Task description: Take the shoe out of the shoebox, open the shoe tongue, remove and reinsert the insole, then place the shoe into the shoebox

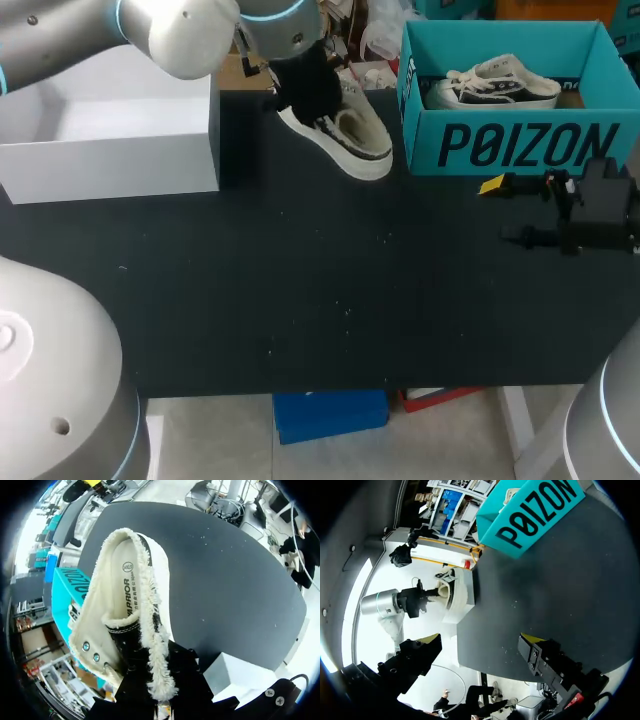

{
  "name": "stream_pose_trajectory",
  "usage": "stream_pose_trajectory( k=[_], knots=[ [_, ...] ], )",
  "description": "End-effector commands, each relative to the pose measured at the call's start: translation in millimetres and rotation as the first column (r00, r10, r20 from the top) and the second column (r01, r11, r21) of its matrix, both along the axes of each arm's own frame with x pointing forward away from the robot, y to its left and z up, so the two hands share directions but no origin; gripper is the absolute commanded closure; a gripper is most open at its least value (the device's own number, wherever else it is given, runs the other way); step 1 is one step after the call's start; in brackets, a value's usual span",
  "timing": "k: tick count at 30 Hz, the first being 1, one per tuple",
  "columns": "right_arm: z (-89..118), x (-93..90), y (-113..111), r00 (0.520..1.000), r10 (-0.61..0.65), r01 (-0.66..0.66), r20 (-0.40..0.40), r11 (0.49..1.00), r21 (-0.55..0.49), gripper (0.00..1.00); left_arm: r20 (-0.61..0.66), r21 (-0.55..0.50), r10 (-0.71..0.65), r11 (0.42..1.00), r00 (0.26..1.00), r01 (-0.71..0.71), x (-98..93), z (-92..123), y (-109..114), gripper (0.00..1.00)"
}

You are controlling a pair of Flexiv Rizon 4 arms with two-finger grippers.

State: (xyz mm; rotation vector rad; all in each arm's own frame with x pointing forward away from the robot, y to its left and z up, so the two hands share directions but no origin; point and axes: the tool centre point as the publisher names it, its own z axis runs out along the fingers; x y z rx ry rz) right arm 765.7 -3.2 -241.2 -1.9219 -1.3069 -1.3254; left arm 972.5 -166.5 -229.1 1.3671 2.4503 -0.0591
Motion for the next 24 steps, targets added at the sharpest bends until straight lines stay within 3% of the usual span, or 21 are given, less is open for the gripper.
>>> stream_pose_trajectory(
  k=[1, 7, 13, 24],
  knots=[
    [0, 0.3, 1, 1.0, -0.001, 0.001, -0.001, 1.0, -0.001, 0.0, 0.035, -0.062, 0.245, 0.968, 0.969, -0.243, -13.1, 50, 40, 1.0],
    [0, 0.3, 1, 1.0, -0.001, 0.001, -0.001, 1.0, -0.001, 0.0, 0.037, -0.116, 0.428, 0.899, 0.903, -0.421, -2.5, 56, 100, 1.0],
    [0, 0.3, 1, 1.0, -0.001, 0.001, -0.001, 1.0, -0.001, 0.0, 0.03, -0.142, 0.571, 0.815, 0.82, -0.562, -4.6, 54, 161, 1.0],
    [0, 0.3, 1, 1.0, -0.001, 0.001, -0.001, 1.0, -0.001, 0.0, -0.007, -0.137, 0.733, 0.673, 0.68, -0.727, 0.8, 27, 260, 1.0]
  ],
)
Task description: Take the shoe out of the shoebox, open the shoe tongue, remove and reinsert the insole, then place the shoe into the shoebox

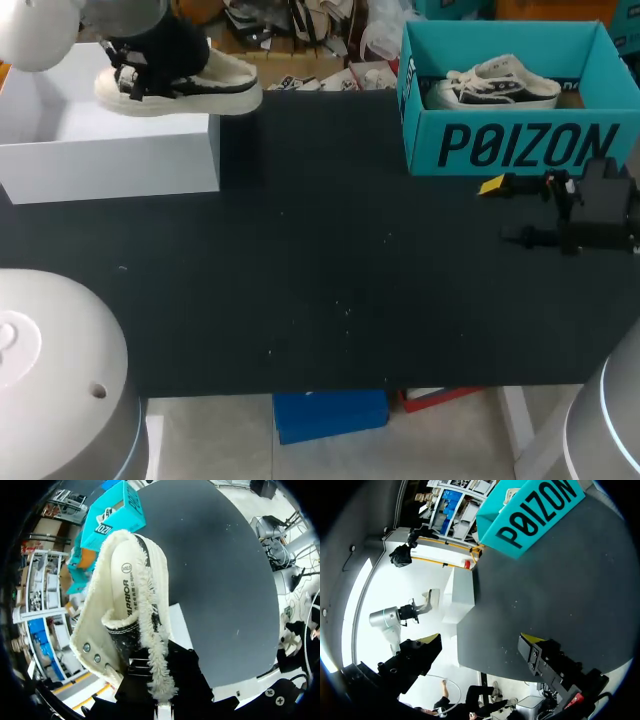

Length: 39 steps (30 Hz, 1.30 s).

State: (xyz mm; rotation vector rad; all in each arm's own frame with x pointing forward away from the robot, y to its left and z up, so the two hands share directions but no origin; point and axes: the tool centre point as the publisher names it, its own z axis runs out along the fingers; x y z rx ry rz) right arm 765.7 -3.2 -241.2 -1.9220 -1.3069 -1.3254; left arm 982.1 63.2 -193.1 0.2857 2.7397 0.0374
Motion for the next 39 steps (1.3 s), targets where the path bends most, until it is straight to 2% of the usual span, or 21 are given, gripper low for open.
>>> stream_pose_trajectory(
  k=[1, 5, 10, 19, 27, 34, 39],
  knots=[
    [0, 0.3, 1, 1.0, -0.001, 0.001, -0.001, 1.0, -0.001, 0.0, 0.034, -0.03, 0.037, 0.999, 0.999, -0.036, -7.5, -11, 38, 1.0],
    [0, 0.3, 1, 1.0, -0.001, 0.001, -0.001, 1.0, -0.001, 0.0, 0.019, -0.027, 0.058, 0.998, 0.998, -0.058, -0.6, -19, 60, 1.0],
    [0, 0.3, 1, 1.0, -0.001, 0.001, -0.001, 1.0, -0.001, 0.0, 0.007, -0.02, 0.052, 0.998, 0.999, -0.051, 6.8, -22, 73, 1.0],
    [0, 0.3, 1, 1.0, -0.001, 0.001, -0.001, 1.0, -0.001, 0.0, -0.015, 0.007, 0.119, 0.993, 0.993, -0.119, 22.0, -30, 99, 1.0],
    [0, 0.3, 1, 1.0, -0.001, 0.001, -0.001, 1.0, -0.001, 0.0, -0.031, 0.027, 0.16, 0.987, 0.987, -0.159, 48.3, -38, 129, 1.0],
    [0, 0.3, 1, 1.0, -0.001, 0.001, -0.001, 1.0, -0.001, 0.0, -0.047, 0.069, 0.17, 0.984, 0.984, -0.167, 76.2, -52, 141, 1.0],
    [0, 0.3, 1, 1.0, -0.001, 0.001, -0.001, 1.0, -0.001, 0.0, -0.051, 0.079, 0.163, 0.984, 0.985, -0.158, 86.5, -65, 139, 1.0]
  ],
)
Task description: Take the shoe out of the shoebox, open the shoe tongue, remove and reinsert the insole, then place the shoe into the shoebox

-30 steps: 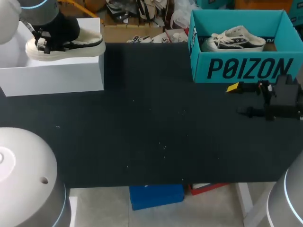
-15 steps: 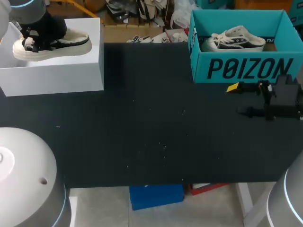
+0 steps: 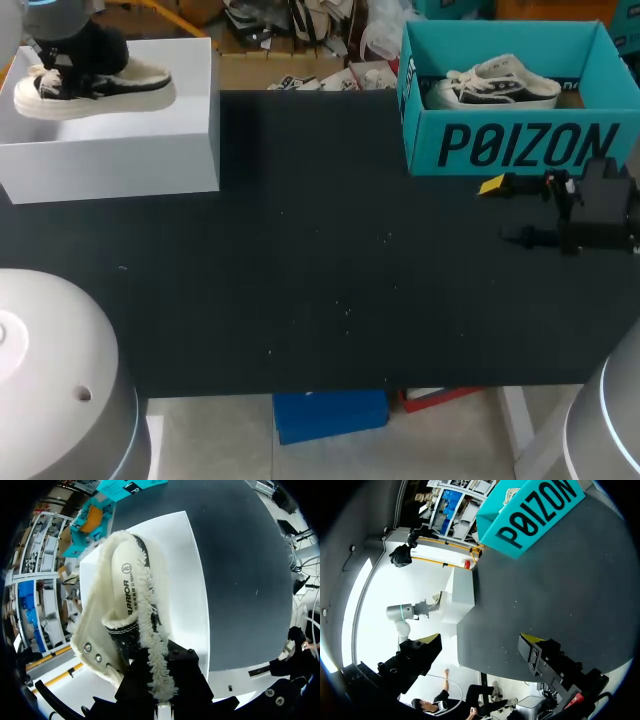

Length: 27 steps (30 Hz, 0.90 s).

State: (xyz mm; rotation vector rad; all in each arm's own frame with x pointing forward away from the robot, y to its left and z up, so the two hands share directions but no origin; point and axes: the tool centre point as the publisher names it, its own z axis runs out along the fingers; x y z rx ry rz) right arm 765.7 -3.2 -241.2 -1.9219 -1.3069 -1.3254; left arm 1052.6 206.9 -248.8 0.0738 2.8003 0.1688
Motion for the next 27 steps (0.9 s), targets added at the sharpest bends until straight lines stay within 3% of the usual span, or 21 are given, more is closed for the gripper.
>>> stream_pose_trajectory(
  k=[1, 10, 27],
  knots=[
    [0, 0.3, 1, 1.0, -0.001, 0.001, -0.001, 1.0, -0.001, 0.0, -0.022, 0.01, -0.012, 1.0, 1.0, 0.012, 16.7, -13, -7, 1.0],
    [0, 0.3, 1, 1.0, -0.001, 0.001, -0.001, 1.0, -0.001, 0.0, -0.044, -0.011, -0.023, 1.0, 0.999, 0.022, 9.1, -43, -20, 1.0],
    [0, 0.3, 1, 1.0, -0.001, 0.001, -0.001, 1.0, -0.001, 0.0, -0.088, -0.04, 0.003, 0.999, 0.996, -0.006, 1.0, -85, -4, 1.0]
  ],
)
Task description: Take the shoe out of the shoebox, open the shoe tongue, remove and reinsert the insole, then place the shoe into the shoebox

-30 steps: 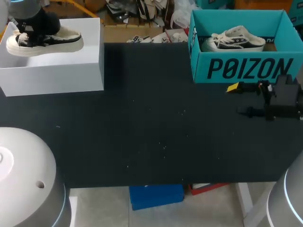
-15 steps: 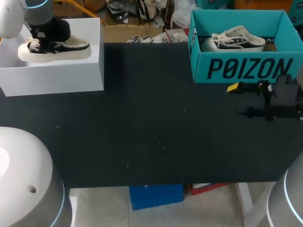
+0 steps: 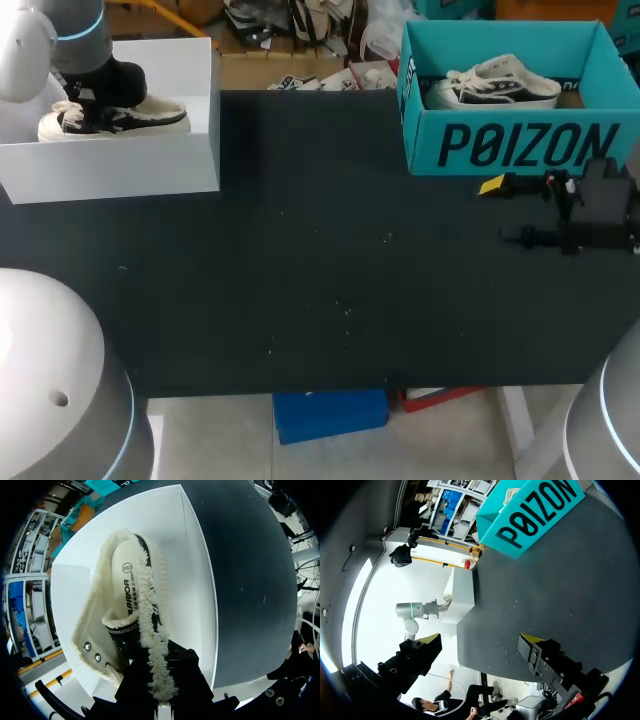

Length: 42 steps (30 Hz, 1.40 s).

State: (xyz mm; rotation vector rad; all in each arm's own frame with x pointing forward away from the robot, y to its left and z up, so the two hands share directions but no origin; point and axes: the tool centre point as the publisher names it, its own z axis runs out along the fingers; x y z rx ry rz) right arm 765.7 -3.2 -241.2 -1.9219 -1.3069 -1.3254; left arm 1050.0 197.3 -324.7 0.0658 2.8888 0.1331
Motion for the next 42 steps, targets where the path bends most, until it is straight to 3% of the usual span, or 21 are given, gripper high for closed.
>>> stream_pose_trajectory(
  k=[1, 12, 15, 19, 25, 32, 37, 42],
  knots=[
    [0, 0.3, 1, 1.0, -0.001, 0.001, -0.001, 1.0, -0.001, 0.0, -0.003, -0.014, -0.001, 1.0, 1.0, 0.001, 3.8, -12, 8, 1.0],
    [0, 0.3, 1, 1.0, -0.001, 0.001, -0.001, 1.0, -0.001, 0.0, -0.02, -0.027, 0.017, 0.999, 1.0, -0.018, 5.9, -33, 20, 1.0],
    [0, 0.3, 1, 1.0, -0.001, 0.001, -0.001, 1.0, -0.001, 0.0, -0.022, -0.035, 0.011, 0.999, 1.0, -0.011, 8.1, -33, 19, 0.78],
    [0, 0.3, 1, 1.0, -0.001, 0.001, -0.001, 1.0, -0.001, 0.0, -0.023, -0.039, 0.005, 0.999, 1.0, -0.006, 9.6, -32, 19, 0.69],
    [0, 0.3, 1, 1.0, -0.001, 0.001, -0.001, 1.0, -0.001, 0.0, -0.012, -0.045, -0.004, 0.999, 1.0, 0.003, 16.2, -18, 13, 0.76],
    [0, 0.3, 1, 1.0, -0.001, 0.001, -0.001, 1.0, -0.001, 0.0, -0.001, -0.044, -0.012, 0.999, 1.0, 0.012, 15.1, 15, -2, 0.71],
    [0, 0.3, 1, 1.0, -0.001, 0.001, -0.001, 1.0, -0.001, 0.0, -0.019, -0.059, -0.003, 0.998, 1.0, 0.002, 5.3, 44, -19, 0.5],
    [0, 0.3, 1, 1.0, -0.001, 0.001, -0.001, 1.0, -0.001, 0.0, -0.029, -0.083, 0.004, 0.997, 1.0, -0.006, -14.6, 74, -42, 0.0]
  ],
)
